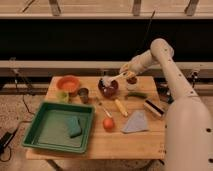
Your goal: Place brush in purple bowl
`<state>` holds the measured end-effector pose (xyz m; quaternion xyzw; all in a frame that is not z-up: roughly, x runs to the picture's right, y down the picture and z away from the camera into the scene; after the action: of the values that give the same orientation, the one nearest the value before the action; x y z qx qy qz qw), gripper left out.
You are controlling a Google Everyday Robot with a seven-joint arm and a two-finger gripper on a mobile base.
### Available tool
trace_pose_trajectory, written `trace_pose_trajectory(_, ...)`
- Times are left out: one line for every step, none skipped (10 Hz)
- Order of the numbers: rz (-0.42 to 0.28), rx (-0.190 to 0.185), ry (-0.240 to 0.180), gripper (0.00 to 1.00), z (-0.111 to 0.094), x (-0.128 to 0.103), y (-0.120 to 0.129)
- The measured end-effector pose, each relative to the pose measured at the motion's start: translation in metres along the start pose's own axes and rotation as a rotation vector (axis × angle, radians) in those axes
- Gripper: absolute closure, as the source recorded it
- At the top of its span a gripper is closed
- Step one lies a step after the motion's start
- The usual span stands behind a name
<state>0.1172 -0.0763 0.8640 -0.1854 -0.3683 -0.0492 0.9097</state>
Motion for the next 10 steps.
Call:
trace_pose_trajectory(0.008, -0.021, 0.019, 0.46, 0.006, 0.004, 0.002)
trace_pose_trajectory(0.016, -0.037, 0.037, 0.39, 0.010, 0.008, 0.003)
trace_pose_trajectory(0.023, -0.051, 0.050, 0.37, 0.014, 0.012, 0.005)
trace_pose_trajectory(0.029, -0.067, 0.061, 0.37, 0.020, 0.016, 0.005)
trace_pose_trajectory(0.034, -0.075, 0.067, 0.37, 0.023, 0.017, 0.005)
trace_pose_trajectory(0.038, -0.081, 0.071, 0.37, 0.025, 0.019, 0.005)
trace_pose_trajectory(0.047, -0.088, 0.083, 0.37, 0.027, 0.024, 0.005)
trace_pose_trajectory(0.053, -0.091, 0.090, 0.37, 0.027, 0.027, 0.005)
trace_pose_trajectory(0.063, -0.094, 0.102, 0.37, 0.027, 0.033, 0.005)
trace_pose_trajectory(0.071, -0.092, 0.110, 0.37, 0.027, 0.037, 0.004)
